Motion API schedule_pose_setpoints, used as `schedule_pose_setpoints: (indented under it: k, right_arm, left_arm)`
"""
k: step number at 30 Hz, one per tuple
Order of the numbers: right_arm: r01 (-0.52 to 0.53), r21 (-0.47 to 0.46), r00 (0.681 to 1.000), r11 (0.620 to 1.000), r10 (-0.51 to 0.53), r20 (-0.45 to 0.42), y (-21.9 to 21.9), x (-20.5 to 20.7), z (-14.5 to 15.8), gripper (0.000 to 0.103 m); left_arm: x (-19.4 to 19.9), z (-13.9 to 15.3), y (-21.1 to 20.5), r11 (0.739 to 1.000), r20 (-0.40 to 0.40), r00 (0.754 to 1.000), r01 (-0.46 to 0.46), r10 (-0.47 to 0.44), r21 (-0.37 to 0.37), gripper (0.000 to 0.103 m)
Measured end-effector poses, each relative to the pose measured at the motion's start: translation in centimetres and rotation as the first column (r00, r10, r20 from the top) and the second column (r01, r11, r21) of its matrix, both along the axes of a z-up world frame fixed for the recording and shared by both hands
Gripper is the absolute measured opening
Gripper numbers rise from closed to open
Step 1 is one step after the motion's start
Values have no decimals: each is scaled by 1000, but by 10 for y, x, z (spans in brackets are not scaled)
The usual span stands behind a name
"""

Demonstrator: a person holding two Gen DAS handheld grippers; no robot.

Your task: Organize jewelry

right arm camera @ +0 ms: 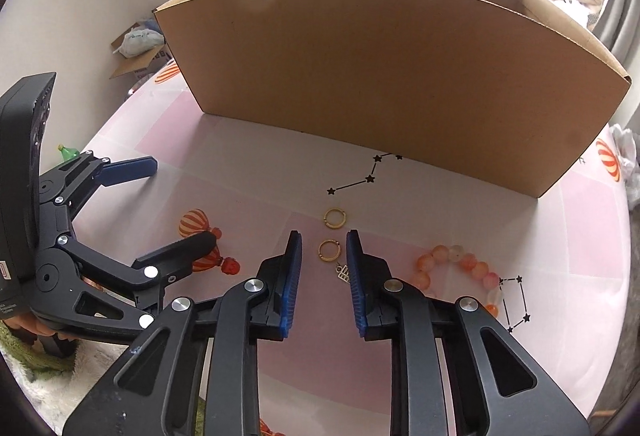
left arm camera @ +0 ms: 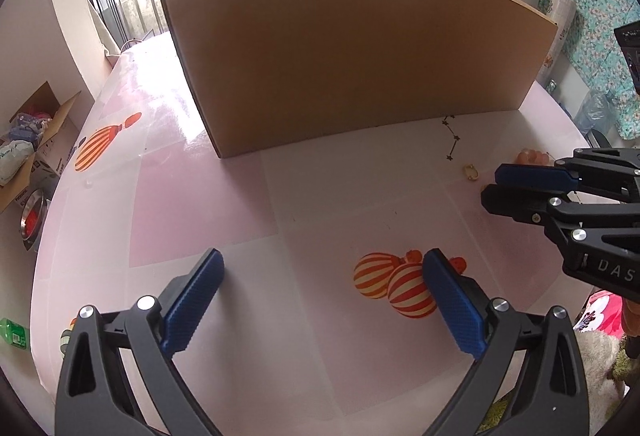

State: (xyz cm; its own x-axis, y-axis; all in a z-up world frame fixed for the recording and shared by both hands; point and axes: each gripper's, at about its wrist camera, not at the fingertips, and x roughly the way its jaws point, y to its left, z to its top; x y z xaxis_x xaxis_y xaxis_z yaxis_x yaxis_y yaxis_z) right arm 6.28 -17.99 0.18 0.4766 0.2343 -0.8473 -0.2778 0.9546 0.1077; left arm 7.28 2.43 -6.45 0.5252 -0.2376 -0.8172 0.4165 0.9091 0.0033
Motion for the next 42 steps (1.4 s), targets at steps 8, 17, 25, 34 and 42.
schedule_pose_setpoints:
  k: [8, 17, 25, 34, 42]
  right_arm:
    - [-37, -25, 999, 999, 37, 8, 11, 1, -5, 10]
    - [-100, -33, 995, 994, 100, 15, 29, -8, -5, 10]
    - [-75, 6, 997, 997, 74, 11, 23, -15, -8, 10]
    - [-58, 33, 998, 998, 57, 34, 16, -18, -11, 9]
    - [-26, 80, 999, 996, 23, 48, 2, -26, -10, 9]
  left_arm:
    - [2, 2, -3, 1000, 7, 1000, -1, 1, -3, 97]
    - [-2, 1, -2, 1000, 10, 1000, -1, 1, -5, 97]
    - [-2, 3, -8, 1000, 10, 1000, -7, 7, -4, 97]
    - [1, 16, -22, 989, 37, 999, 42, -37, -142, 87]
    - [8, 23, -61, 955, 36, 980, 197, -194, -220, 53]
